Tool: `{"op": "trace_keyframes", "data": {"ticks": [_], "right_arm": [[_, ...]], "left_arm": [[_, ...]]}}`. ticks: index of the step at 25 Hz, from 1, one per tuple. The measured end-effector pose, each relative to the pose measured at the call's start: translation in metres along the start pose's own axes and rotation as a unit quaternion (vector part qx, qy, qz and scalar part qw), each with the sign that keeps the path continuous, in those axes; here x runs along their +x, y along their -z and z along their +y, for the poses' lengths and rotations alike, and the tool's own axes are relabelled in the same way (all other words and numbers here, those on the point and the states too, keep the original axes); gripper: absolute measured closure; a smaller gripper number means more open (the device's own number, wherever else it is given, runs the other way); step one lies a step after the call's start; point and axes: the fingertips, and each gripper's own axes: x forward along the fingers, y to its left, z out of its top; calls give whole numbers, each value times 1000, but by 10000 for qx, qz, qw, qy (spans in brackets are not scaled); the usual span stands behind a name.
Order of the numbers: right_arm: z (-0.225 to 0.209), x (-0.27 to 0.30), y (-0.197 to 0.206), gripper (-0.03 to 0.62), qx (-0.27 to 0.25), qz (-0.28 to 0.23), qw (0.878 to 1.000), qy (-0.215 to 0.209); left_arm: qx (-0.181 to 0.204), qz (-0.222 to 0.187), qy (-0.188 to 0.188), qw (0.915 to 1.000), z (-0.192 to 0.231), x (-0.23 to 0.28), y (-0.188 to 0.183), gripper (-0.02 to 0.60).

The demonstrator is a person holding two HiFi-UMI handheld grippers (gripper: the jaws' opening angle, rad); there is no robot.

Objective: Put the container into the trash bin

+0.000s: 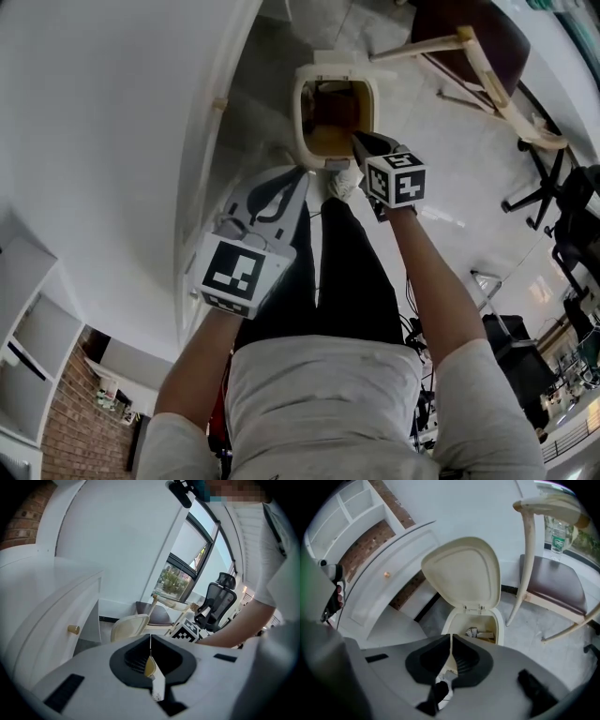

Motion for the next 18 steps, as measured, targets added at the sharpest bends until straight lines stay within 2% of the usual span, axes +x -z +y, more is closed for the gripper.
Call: {"op": "trace_keyframes", "data": {"ticks": [11, 18], "right_arm": [[55, -89, -41, 563, -477, -533, 9969, -328], [90, -173, -71, 566, -673, -1012, 9916, -433]], "left_arm": [[28, -131, -139, 9998, -29, -34, -21, 565], [156, -371, -263, 9988, -46, -65, -57, 565]]}}
